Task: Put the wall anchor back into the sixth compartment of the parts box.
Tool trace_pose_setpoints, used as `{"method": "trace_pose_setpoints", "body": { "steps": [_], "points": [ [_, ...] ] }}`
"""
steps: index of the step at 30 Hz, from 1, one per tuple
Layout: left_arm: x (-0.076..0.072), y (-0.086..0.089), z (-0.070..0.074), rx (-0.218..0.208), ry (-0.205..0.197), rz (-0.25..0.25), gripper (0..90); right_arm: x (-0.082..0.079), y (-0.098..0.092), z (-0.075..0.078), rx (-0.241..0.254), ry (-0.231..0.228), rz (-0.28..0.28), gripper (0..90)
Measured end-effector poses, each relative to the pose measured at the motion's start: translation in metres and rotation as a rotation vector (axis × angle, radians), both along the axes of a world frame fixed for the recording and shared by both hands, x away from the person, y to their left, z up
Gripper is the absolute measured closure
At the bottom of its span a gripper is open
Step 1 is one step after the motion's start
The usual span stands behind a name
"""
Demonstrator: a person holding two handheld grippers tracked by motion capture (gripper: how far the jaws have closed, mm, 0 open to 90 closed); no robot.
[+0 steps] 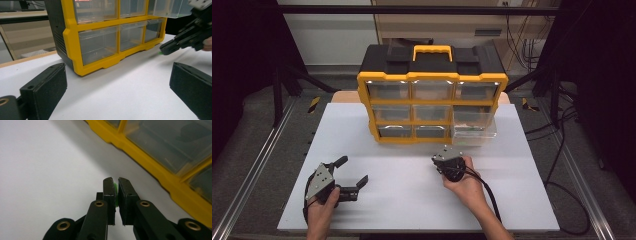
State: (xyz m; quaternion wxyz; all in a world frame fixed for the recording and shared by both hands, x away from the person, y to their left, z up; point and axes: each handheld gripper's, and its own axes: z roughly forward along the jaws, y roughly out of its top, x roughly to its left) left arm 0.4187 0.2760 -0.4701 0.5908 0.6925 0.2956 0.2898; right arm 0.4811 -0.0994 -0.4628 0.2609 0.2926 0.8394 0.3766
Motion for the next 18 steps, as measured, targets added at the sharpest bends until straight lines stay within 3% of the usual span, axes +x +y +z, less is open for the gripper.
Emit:
{"method": "trace_pose_setpoints", "body": {
  "steps": [8, 18],
  "points": [
    [-0.001, -0.001, 0.0, 0.006, 0.0, -0.002, 1.0, -0.019, -0.008, 0.024, 0.041, -0.062, 0.007, 85.0],
    [-0.001, -0.002, 0.0, 0.01, 0.002, -0.002, 1.0, -0.037, -0.019, 0.074, 0.129, -0.146, 0.023, 85.0]
  ]
}}
